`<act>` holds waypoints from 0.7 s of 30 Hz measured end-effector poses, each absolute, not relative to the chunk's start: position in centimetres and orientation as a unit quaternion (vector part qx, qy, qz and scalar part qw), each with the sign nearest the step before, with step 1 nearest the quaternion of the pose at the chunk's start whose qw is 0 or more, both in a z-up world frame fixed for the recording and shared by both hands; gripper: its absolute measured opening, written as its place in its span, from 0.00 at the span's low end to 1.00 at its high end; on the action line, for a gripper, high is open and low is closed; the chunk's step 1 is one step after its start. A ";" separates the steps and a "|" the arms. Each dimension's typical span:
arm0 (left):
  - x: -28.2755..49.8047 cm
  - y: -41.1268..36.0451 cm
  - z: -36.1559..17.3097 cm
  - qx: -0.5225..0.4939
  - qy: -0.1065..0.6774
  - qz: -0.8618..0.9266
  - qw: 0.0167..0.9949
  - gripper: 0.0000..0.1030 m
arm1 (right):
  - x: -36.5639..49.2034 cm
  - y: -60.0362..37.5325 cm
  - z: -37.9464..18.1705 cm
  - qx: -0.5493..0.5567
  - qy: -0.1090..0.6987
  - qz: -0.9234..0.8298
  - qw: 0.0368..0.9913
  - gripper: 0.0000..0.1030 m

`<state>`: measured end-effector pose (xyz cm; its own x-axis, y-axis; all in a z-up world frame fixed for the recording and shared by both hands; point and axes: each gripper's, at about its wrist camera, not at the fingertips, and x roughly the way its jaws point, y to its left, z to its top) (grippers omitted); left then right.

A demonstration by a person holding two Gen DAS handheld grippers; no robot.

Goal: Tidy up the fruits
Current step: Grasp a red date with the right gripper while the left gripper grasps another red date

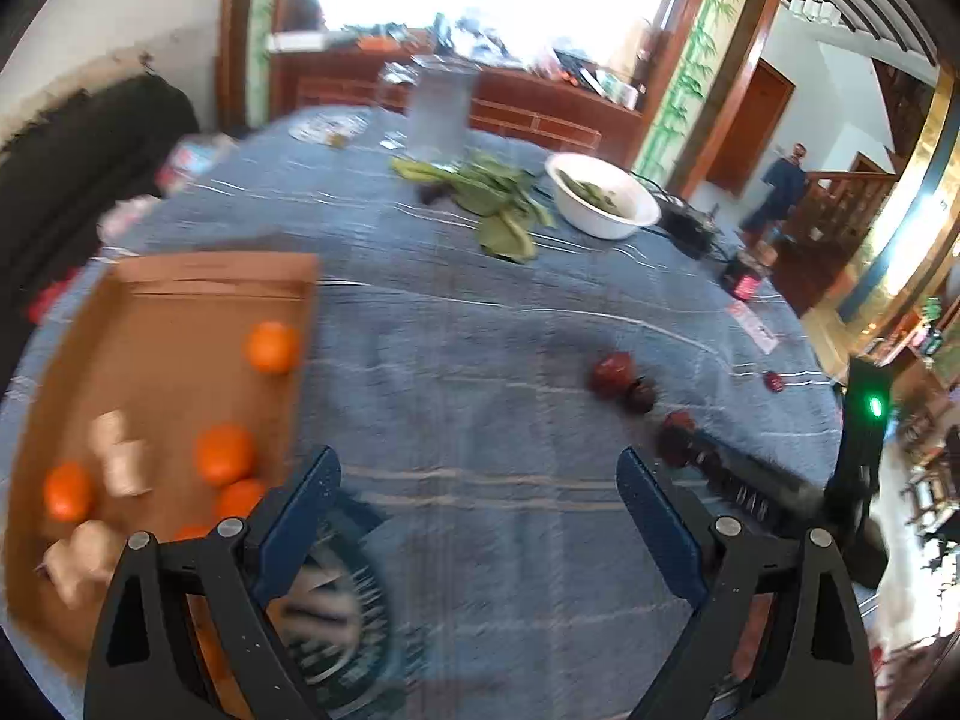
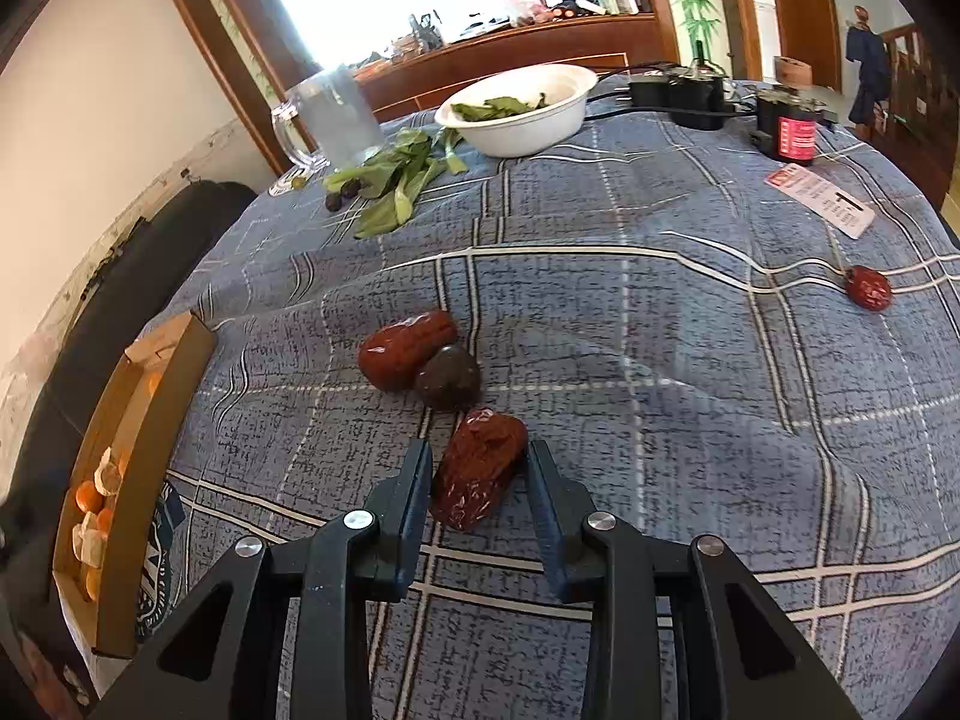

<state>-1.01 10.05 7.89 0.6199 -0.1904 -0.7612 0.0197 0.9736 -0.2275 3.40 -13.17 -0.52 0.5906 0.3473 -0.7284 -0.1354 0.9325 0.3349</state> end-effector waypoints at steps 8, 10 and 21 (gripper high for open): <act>7.1 4.5 4.9 -0.122 0.473 -0.123 0.864 0.90 | 2.6 -13.8 0.0 0.126 0.428 0.139 0.884 0.28; 8.9 3.2 3.8 -0.120 0.481 -0.135 0.858 0.89 | 2.6 -13.9 -0.1 0.122 0.431 0.140 0.883 0.28; 11.5 0.2 0.6 -0.076 0.507 -0.179 0.839 0.39 | 3.3 -15.2 -0.5 0.148 0.449 0.146 0.869 0.28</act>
<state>11.48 0.20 0.61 0.4209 -0.3787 -0.8243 0.2237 0.9240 -0.3103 3.27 -15.17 -0.46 0.5547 0.3877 -0.7362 -0.1212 0.9130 0.3894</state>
